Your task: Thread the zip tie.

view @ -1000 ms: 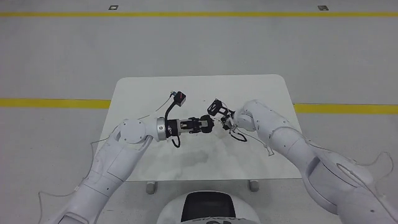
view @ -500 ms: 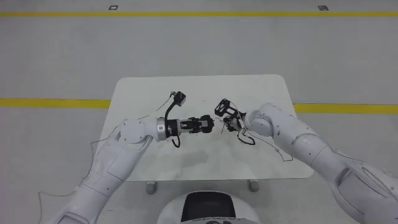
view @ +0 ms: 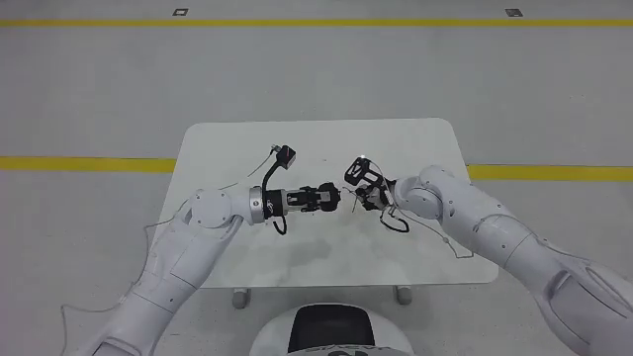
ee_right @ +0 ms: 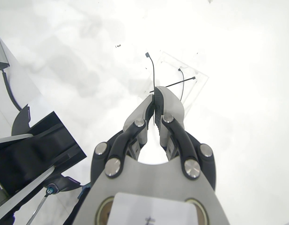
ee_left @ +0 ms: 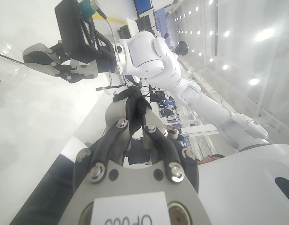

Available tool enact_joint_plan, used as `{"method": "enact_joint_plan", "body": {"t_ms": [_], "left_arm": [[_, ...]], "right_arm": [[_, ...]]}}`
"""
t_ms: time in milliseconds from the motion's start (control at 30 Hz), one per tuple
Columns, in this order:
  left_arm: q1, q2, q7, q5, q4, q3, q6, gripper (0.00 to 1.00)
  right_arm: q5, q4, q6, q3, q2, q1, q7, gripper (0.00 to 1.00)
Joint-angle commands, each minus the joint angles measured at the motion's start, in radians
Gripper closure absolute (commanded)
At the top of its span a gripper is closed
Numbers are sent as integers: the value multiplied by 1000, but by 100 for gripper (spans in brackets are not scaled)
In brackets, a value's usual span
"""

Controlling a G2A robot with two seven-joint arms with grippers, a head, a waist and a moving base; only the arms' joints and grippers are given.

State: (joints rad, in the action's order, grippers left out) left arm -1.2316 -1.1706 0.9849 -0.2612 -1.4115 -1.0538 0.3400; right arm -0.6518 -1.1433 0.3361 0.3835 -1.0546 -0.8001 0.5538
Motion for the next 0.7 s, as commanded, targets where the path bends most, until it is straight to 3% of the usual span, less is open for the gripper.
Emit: {"method": "enact_joint_plan", "body": {"t_ms": [0,233,433,667], "left_arm": [[0,0,0,0,0,0,0,100],[0,0,0,0,0,0,0,100],[0,0,0,0,0,0,0,100],[0,0,0,0,0,0,0,100]], "right_arm": [[63,-2,4,37,10,-24,-93,100],[149,-128,4,105,104,-164,-448,100],[241,-232,4,98,185,-232,-664,100],[259,-235,4,94,193,-226,-663,100]]}}
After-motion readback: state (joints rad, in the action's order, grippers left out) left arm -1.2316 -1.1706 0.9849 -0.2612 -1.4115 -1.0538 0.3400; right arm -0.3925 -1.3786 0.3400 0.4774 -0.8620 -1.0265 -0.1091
